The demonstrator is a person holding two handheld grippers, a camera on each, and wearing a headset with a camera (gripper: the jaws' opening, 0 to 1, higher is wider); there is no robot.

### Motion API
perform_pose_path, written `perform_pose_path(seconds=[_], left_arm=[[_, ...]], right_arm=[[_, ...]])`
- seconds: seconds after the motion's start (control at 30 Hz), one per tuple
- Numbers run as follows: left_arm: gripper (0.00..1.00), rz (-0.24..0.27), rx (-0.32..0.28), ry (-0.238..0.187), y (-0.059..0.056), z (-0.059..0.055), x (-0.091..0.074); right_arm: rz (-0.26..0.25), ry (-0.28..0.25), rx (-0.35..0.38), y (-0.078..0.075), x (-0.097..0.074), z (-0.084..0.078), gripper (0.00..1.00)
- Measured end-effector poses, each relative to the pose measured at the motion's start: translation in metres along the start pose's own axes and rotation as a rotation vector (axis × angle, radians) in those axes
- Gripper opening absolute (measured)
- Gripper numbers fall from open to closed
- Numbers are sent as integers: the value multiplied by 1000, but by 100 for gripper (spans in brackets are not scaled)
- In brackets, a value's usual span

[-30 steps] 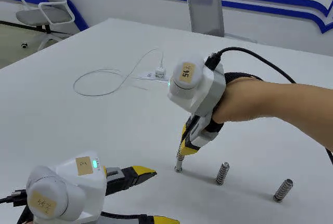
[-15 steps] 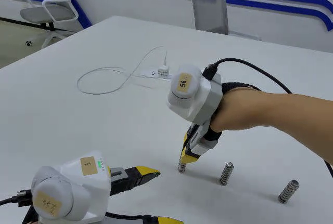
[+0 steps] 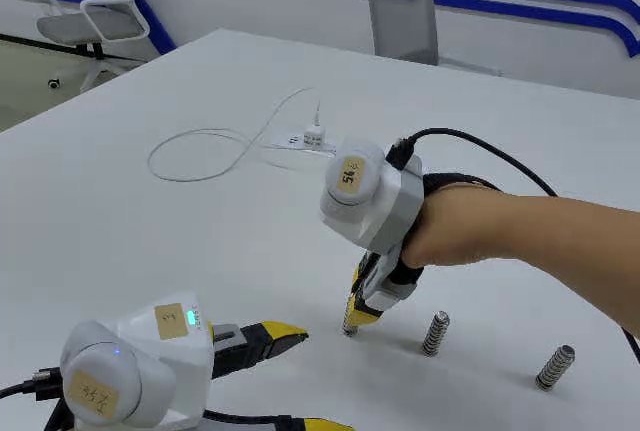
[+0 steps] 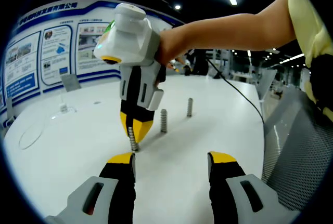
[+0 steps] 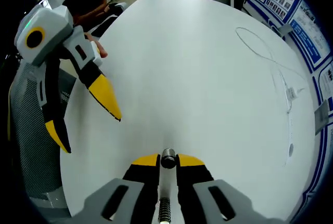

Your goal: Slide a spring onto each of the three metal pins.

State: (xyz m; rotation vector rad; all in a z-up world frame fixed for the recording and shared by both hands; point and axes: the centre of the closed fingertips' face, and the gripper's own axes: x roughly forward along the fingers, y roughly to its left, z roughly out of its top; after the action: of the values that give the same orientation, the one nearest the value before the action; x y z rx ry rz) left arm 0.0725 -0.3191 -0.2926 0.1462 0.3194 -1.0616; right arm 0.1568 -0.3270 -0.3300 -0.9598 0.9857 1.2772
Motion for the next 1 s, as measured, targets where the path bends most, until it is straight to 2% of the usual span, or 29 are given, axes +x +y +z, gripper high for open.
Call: perform_pose_path(seconds=[0.47, 0.7, 1.0], left_arm=[[58, 12, -1, 5, 5, -2, -2], [59, 4, 12, 19, 6, -3, 0], [61, 15, 11, 26, 16, -3, 0]], right_arm=[[-63, -71, 27, -6, -22, -9, 28], [-104, -124, 83, -6, -38, -27, 37], [-176, -234, 187, -5, -66, -55, 44]])
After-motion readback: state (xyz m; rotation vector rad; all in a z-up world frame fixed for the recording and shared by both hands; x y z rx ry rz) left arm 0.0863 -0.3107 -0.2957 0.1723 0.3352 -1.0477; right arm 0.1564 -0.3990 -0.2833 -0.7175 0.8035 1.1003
